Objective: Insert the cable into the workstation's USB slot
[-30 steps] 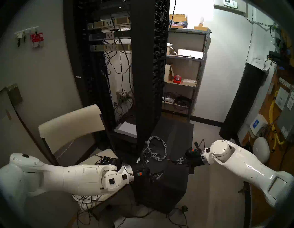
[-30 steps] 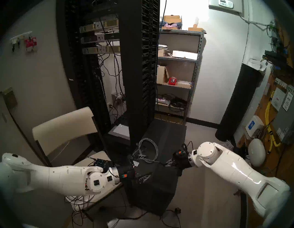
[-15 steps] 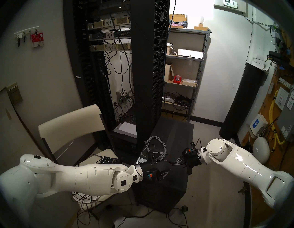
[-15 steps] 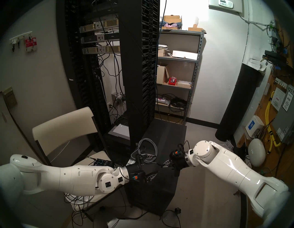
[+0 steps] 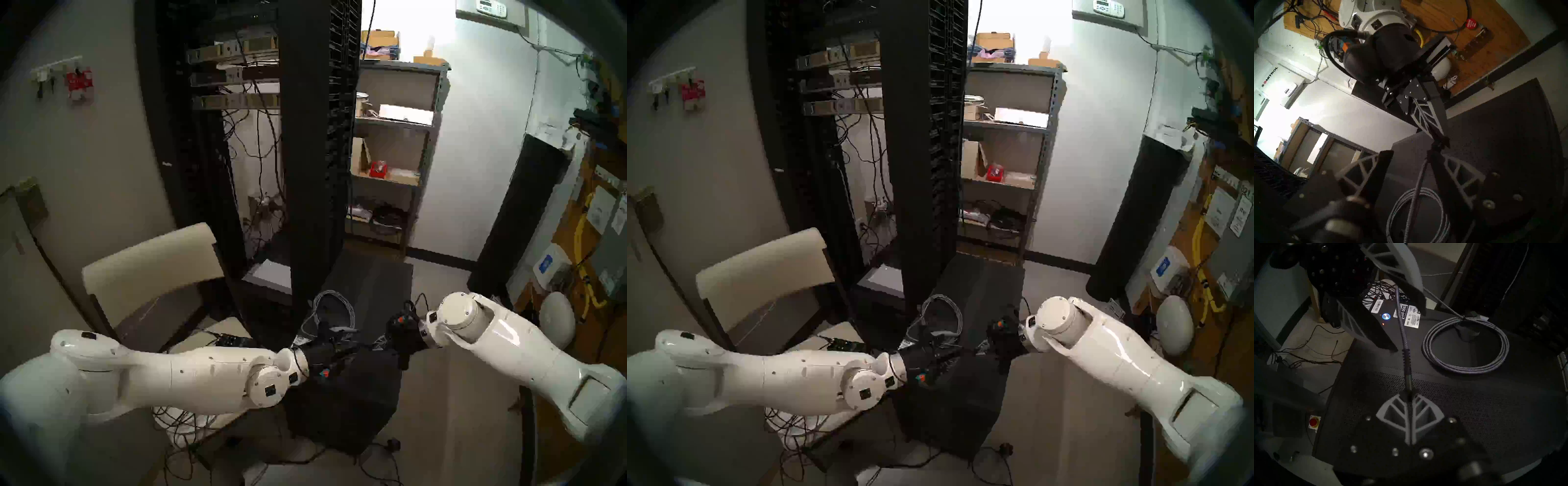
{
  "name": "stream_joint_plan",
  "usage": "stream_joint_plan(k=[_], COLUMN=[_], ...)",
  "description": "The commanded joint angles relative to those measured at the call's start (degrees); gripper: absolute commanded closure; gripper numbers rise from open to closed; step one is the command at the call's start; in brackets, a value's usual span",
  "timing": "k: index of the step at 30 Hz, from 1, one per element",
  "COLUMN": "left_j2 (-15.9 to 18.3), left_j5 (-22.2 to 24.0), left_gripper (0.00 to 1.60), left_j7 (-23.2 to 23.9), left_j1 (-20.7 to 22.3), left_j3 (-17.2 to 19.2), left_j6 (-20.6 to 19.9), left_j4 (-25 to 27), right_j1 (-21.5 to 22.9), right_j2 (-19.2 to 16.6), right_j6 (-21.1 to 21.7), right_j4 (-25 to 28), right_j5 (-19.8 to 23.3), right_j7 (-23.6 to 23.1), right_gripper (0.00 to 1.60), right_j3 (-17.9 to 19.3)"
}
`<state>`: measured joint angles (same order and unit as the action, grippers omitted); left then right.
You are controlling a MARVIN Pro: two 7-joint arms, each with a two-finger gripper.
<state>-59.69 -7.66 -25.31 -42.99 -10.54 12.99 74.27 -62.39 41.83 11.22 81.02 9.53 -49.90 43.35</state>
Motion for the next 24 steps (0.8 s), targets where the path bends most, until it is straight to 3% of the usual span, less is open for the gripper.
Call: stream_joint_plan(k=[1,6,8,10,11,24], left_j2=[-1.7,-1.8,-1.9,-1.9,-1.9,-2.8], left_j5=[-1.0,-1.3,-1.6,-1.5,-1.6,-1.7], left_gripper=[0.41,0.5,0.63,0.67,0.89,0.99], left_j7=[-0.7,-0.5,-0.5,-0.2,-0.3,-0.4], left_j1=[0.6,0.6,0.6,0.6,0.5,0.0], left_j3=[0.4,0.4,0.3,0.4,0.4,0.6], left_j6=[-0.7,-1.3,-1.5,-2.0,-1.9,-2.1], left_j4=[-0.7,-1.0,-1.2,-1.1,-1.3,-3.3], right_j1=[0.9,1.3,1.5,1.4,1.5,1.1], right_j2=[-0.2,-0.2,-0.2,-0.2,-0.2,0.1], right_j6=[0.2,0.8,1.3,1.4,1.5,2.0], right_j4=[1.6,1.8,2.2,2.3,2.4,3.2], right_j5=[0.2,-0.5,-0.9,-1.0,-1.2,-3.0], right_j7=[-0.3,-0.6,-0.7,-0.8,-0.8,-1.0], right_gripper=[1.6,1.6,1.6,1.6,1.6,1.6], right_j3=[0.6,0.2,0.0,0.0,-0.1,0.3])
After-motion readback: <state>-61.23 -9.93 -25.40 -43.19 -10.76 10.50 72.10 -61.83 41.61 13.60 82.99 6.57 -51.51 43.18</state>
